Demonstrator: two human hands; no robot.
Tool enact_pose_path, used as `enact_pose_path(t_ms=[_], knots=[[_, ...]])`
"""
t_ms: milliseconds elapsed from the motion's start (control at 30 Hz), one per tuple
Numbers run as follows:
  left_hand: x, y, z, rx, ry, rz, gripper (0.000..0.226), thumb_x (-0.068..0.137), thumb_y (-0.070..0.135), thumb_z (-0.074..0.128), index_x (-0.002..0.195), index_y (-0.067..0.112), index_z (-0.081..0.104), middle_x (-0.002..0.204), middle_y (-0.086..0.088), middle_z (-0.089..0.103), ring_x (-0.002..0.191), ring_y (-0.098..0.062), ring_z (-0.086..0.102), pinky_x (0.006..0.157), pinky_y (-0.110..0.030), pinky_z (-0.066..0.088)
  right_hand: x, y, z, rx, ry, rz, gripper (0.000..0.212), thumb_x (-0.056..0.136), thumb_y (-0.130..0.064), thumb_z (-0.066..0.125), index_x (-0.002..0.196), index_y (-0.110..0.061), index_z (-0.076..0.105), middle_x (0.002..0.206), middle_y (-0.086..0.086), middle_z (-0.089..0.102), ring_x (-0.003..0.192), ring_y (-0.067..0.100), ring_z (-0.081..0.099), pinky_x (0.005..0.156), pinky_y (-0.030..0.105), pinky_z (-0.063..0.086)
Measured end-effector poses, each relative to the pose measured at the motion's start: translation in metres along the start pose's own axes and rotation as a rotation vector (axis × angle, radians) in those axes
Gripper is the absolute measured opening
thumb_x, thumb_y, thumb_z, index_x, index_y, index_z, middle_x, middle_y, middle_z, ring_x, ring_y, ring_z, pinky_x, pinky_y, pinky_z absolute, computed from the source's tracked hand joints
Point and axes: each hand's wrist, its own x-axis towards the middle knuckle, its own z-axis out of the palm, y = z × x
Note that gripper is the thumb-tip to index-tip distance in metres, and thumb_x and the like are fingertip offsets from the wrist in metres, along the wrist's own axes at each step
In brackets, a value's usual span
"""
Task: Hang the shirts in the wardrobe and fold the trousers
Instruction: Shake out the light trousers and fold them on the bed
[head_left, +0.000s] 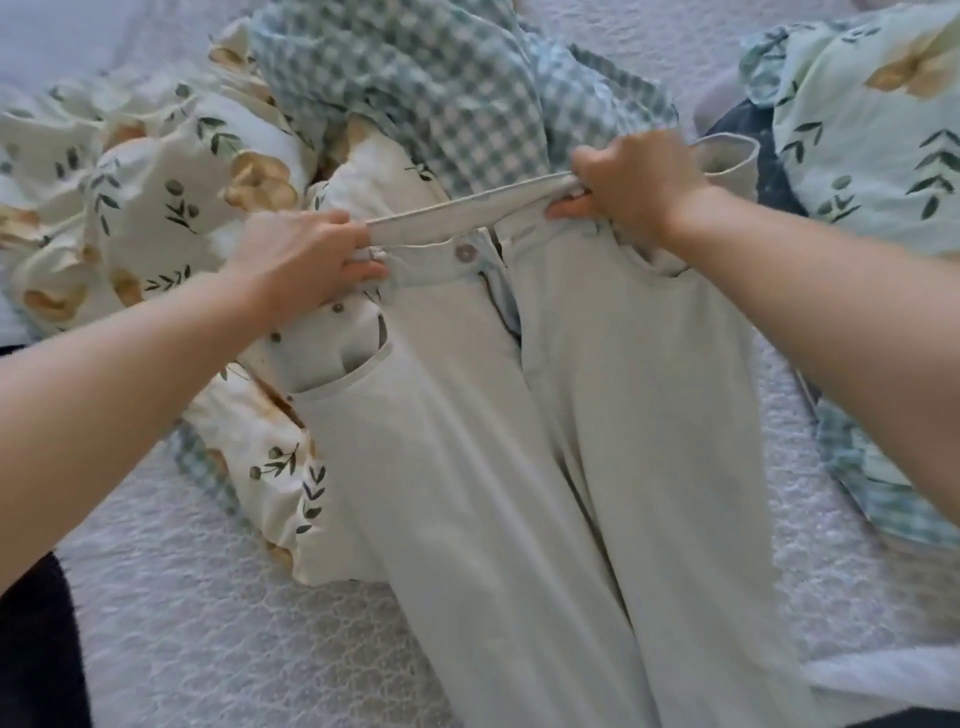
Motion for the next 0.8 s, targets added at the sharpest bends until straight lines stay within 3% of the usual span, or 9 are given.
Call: enact_pose_path(t_ms=[100, 167, 200, 267, 400, 500, 600, 667, 800], knots=[[0.019, -0.016, 0.013, 0.127, 0.011, -0.059, 0.045, 0.094, 0.054, 0.049, 0.095, 0.011, 0.064, 0.089, -0.009, 0.058, 0.07, -0.035, 0.062, 0.051, -0.029, 0.031, 0.03, -0.004, 0.018, -0.024, 0.04, 0.047, 0.054, 0.088, -0.057, 0.056, 0.085, -0.005, 0.042, 0.067, 0.017, 0.053, 0.065, 0.03, 0.054, 0.059, 0.033, 0.034], [0.024, -0.015, 0.034, 0.213, -0.034, -0.122, 0.045, 0.097, 0.053, 0.044, 0.106, 0.012, 0.061, 0.104, -0.011, 0.06, 0.079, -0.036, 0.065, 0.052, -0.029, 0.026, 0.044, -0.013, 0.045, -0.013, 0.024, 0.12, 0.054, 0.086, -0.053, 0.062, 0.099, -0.001, 0.052, 0.096, 0.024, 0.064, 0.095, 0.038, 0.059, 0.081, 0.045, 0.041], [0.023, -0.011, 0.048, 0.215, -0.053, -0.16, 0.044, 0.099, 0.051, 0.043, 0.11, 0.011, 0.059, 0.11, -0.012, 0.059, 0.083, -0.037, 0.065, 0.053, -0.031, 0.026, 0.048, -0.019, 0.058, -0.015, 0.018, 0.169, 0.058, 0.085, -0.052, 0.064, 0.108, 0.0, 0.053, 0.108, 0.025, 0.063, 0.108, 0.039, 0.055, 0.094, 0.051, 0.038], [0.022, -0.007, 0.073, 0.167, -0.049, -0.231, 0.042, 0.1, 0.046, 0.044, 0.112, 0.007, 0.056, 0.116, -0.016, 0.056, 0.091, -0.039, 0.063, 0.056, -0.035, 0.031, 0.052, -0.027, 0.081, -0.023, 0.022, 0.261, 0.066, 0.084, -0.053, 0.062, 0.119, 0.001, 0.052, 0.12, 0.024, 0.057, 0.12, 0.039, 0.046, 0.105, 0.058, 0.028], [0.026, -0.001, 0.082, 0.2, -0.089, -0.341, 0.042, 0.099, 0.047, 0.046, 0.114, 0.009, 0.056, 0.121, -0.015, 0.054, 0.111, -0.039, 0.055, 0.081, -0.045, 0.04, 0.048, -0.02, 0.091, -0.019, 0.081, 0.245, 0.066, 0.086, -0.055, 0.058, 0.119, 0.001, 0.051, 0.122, 0.023, 0.053, 0.121, 0.038, 0.044, 0.1, 0.053, 0.031], [0.032, 0.008, 0.074, 0.226, -0.194, -0.417, 0.038, 0.101, 0.044, 0.042, 0.119, 0.013, 0.054, 0.128, -0.012, 0.051, 0.124, -0.035, 0.043, 0.096, -0.048, 0.035, 0.034, -0.01, 0.085, 0.079, 0.158, 0.184, 0.06, 0.084, -0.046, 0.066, 0.121, -0.001, 0.052, 0.123, 0.022, 0.053, 0.121, 0.039, 0.045, 0.102, 0.05, 0.029], [0.036, 0.028, 0.069, 0.262, -0.287, -0.534, 0.036, 0.098, 0.028, 0.047, 0.13, 0.012, 0.047, 0.139, -0.013, 0.04, 0.134, -0.035, 0.031, 0.108, -0.058, 0.028, -0.004, -0.005, 0.082, 0.05, 0.337, 0.186, 0.055, 0.08, -0.03, 0.069, 0.125, -0.005, 0.049, 0.127, 0.018, 0.051, 0.121, 0.037, 0.044, 0.106, 0.046, 0.028], [0.039, 0.045, 0.064, 0.249, -0.305, -0.625, 0.047, 0.095, 0.013, 0.047, 0.141, 0.01, 0.036, 0.15, -0.017, 0.027, 0.141, -0.038, 0.021, 0.113, -0.065, 0.017, -0.036, 0.001, 0.086, 0.055, 0.394, 0.261, 0.058, 0.083, -0.029, 0.067, 0.131, -0.006, 0.044, 0.132, 0.017, 0.048, 0.123, 0.036, 0.043, 0.107, 0.044, 0.029], [0.033, 0.091, 0.061, 0.169, -0.065, -0.604, 0.074, 0.082, 0.0, 0.055, 0.147, 0.01, 0.021, 0.152, -0.019, 0.017, 0.143, -0.038, 0.014, 0.117, -0.062, 0.001, -0.079, 0.012, 0.104, 0.367, 0.238, 0.59, 0.076, 0.087, -0.035, 0.068, 0.143, 0.0, 0.029, 0.143, 0.021, 0.035, 0.132, 0.037, 0.033, 0.112, 0.041, 0.023]])
